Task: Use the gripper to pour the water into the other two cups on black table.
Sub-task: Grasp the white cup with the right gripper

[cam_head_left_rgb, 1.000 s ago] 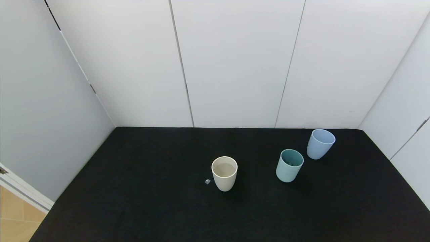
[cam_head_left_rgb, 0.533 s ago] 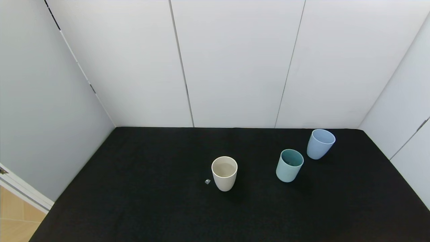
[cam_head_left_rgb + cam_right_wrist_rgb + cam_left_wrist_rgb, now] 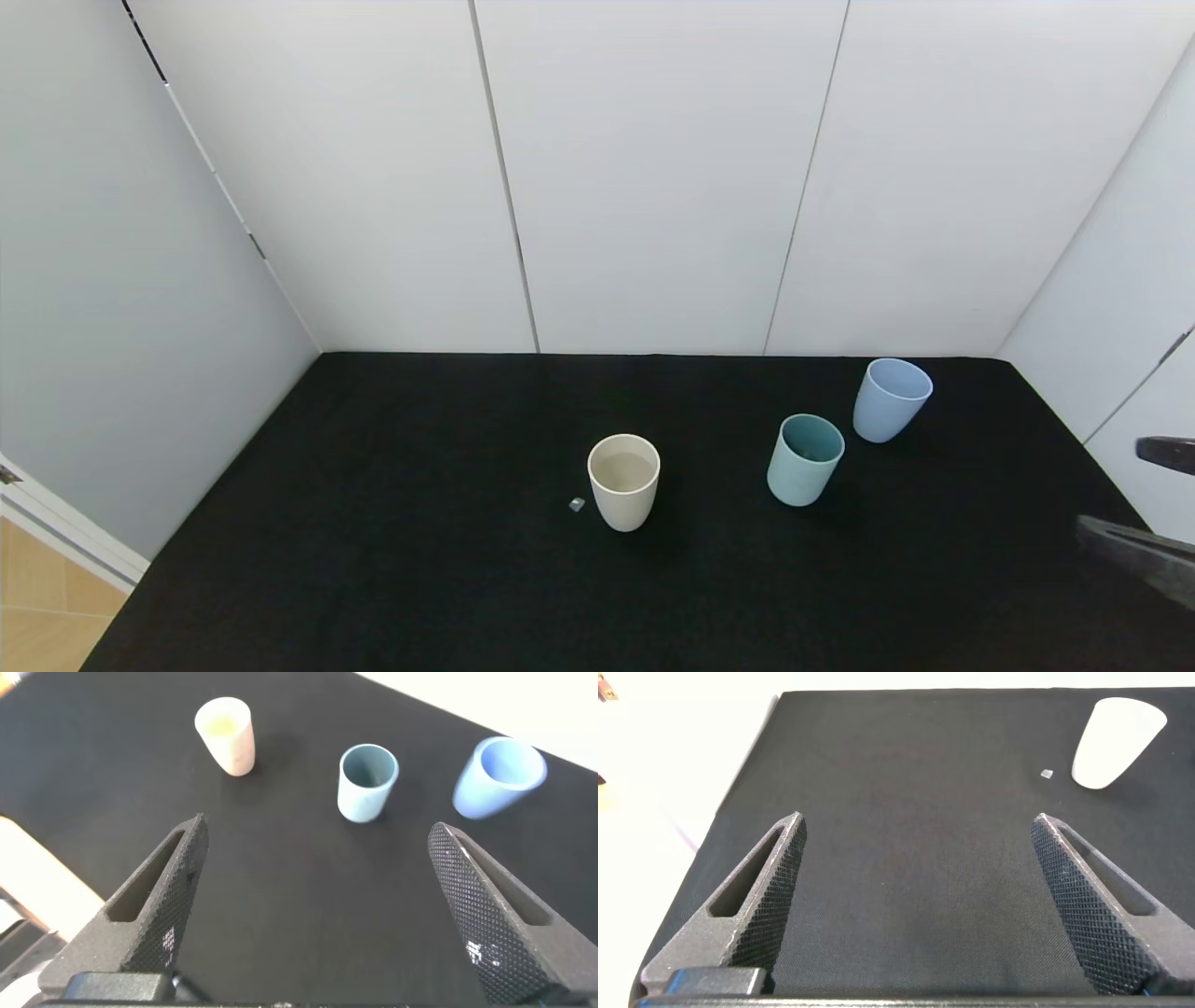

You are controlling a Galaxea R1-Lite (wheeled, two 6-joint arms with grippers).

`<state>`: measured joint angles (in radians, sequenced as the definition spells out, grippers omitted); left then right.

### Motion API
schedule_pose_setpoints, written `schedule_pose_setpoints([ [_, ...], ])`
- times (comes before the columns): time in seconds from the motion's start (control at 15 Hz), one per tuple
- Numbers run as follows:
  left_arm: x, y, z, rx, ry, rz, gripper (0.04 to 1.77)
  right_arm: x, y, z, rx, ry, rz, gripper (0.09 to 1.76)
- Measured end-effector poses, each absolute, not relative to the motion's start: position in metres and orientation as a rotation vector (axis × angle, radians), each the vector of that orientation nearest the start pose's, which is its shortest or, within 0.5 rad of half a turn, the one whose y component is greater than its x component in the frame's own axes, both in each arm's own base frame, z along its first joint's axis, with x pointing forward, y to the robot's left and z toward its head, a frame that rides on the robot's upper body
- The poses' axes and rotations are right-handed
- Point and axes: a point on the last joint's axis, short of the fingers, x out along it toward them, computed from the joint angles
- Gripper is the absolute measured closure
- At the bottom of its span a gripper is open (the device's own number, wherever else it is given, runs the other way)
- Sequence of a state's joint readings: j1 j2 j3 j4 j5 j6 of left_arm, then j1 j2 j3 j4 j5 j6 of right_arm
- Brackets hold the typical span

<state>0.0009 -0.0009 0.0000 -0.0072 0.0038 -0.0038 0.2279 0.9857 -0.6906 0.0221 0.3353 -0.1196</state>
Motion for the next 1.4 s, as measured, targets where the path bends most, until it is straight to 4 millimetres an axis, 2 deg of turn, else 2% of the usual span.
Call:
schedule_pose_setpoints([
  [0.27, -0.023, 0.000, 0.076, -0.004, -0.008, 0.005, 0.09, 0.161, 0.070, 0.219, -0.144, 0.359, 0.624, 0.14],
  [0.6, -0.023, 0.000, 0.076, -0.004, -0.008, 0.005, 0.09, 0.207, 0.123, 0.185, -0.171, 0.380, 0.652, 0.14],
  [1.0, -0.023, 0.000, 0.076, -0.004, -0.008, 0.005, 0.09, 0.247, 0.175, 0.134, -0.195, 0.366, 0.683, 0.14],
  [1.2, -0.023, 0.000, 0.076, -0.004, -0.008, 0.005, 0.09, 0.259, 0.196, 0.107, -0.206, 0.380, 0.712, 0.14],
  [1.4, -0.023, 0.000, 0.076, -0.004, -0.008, 0.004, 0.09, 0.269, 0.213, 0.091, -0.219, 0.403, 0.733, 0.14],
])
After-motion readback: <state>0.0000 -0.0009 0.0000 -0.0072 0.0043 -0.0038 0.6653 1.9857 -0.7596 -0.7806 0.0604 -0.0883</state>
